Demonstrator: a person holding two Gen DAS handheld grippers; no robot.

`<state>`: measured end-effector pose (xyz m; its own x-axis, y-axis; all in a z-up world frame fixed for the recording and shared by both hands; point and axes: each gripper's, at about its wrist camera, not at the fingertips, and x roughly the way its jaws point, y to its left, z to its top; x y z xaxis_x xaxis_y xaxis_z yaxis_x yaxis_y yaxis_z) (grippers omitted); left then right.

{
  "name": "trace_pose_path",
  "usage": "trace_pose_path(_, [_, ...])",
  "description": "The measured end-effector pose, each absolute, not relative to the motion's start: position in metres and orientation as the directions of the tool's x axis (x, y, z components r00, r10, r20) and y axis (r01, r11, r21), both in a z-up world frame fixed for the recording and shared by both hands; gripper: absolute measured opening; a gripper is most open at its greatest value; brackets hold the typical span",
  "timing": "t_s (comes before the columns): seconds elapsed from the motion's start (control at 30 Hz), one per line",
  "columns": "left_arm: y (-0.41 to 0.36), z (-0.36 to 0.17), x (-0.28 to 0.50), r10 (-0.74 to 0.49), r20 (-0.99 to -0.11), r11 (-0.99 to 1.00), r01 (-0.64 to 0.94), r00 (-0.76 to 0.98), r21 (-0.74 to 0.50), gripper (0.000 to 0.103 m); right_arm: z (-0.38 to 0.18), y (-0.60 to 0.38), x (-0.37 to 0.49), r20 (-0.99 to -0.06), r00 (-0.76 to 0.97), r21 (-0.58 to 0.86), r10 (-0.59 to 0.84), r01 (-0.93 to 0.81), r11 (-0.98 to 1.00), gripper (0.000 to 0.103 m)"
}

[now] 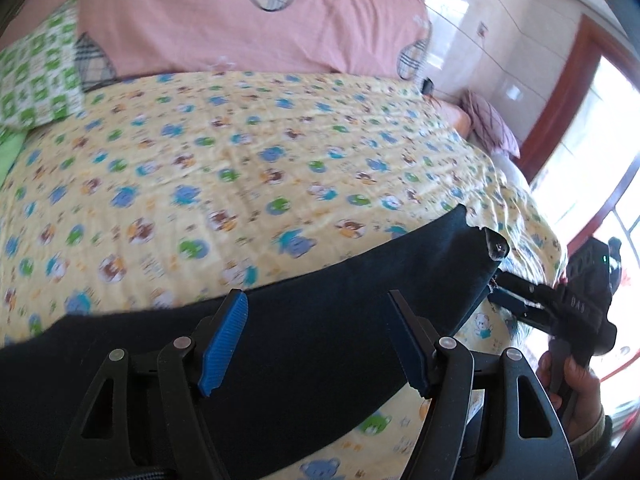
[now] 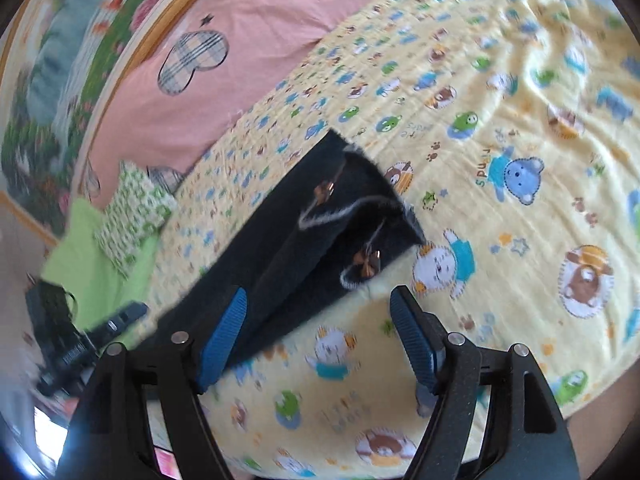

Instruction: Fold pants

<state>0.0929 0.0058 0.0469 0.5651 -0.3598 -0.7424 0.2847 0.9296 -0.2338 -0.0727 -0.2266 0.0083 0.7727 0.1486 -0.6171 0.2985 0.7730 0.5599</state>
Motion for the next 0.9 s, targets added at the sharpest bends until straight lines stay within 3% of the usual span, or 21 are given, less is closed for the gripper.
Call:
trace_pose_path(0.17, [-0.027,0.047,0.113,-0.377,-0.761,0.910,0.362,0.528,-0.199,0.072,0.002,-0.248,-0.063,-0.572,0.807,0.639,0.149,0.324,0.698,0.075])
trace_pose_path(0.23, [-0.042,0.046,0.124,-0.392,-0.773,0.895,0.402,0.498,-0.195,0.072,0.001,-0.252,-0.060,-0.561,0.814,0.651,0.149,0.322,0.688,0.069])
trace_pose_path(0.3, [-0.053,0.045,0.131,-0.399,-0.783,0.884,0.427,0.477,-0.190,0.072,0.000,-0.255,-0.059,-0.556,0.818,0.647,0.146,0.316,0.694,0.050])
trace_pose_path(0.33, [-0.061,0.044,0.136,-0.409,-0.789,0.873,0.449,0.459,-0.191,0.072,-0.003,-0.256,-0.060,-0.552,0.819,0.650,0.154,0.307,0.696,0.046])
trace_pose_path(0.4, [-0.078,0.039,0.149,-0.417,-0.811,0.851,0.490,0.411,-0.189,0.072,-0.008,-0.261,-0.062,-0.542,0.822,0.659,0.173,0.288,0.695,0.023])
trace_pose_path(0.47, [-0.091,0.034,0.159,-0.424,-0.827,0.830,0.523,0.369,-0.193,0.072,-0.014,-0.267,-0.067,-0.526,0.826,0.681,0.202,0.267,0.682,0.015])
trace_pose_path(0.73, [-0.142,0.012,0.208,-0.474,-0.865,0.728,0.626,0.166,-0.279,0.072,-0.019,-0.269,-0.086,-0.481,0.844,0.685,0.238,0.192,0.702,0.012])
trace_pose_path(0.9, [-0.176,-0.005,0.223,-0.500,-0.866,0.656,0.660,0.016,-0.366,0.058,-0.018,-0.269,-0.086,-0.467,0.848,0.690,0.251,0.171,0.704,0.012])
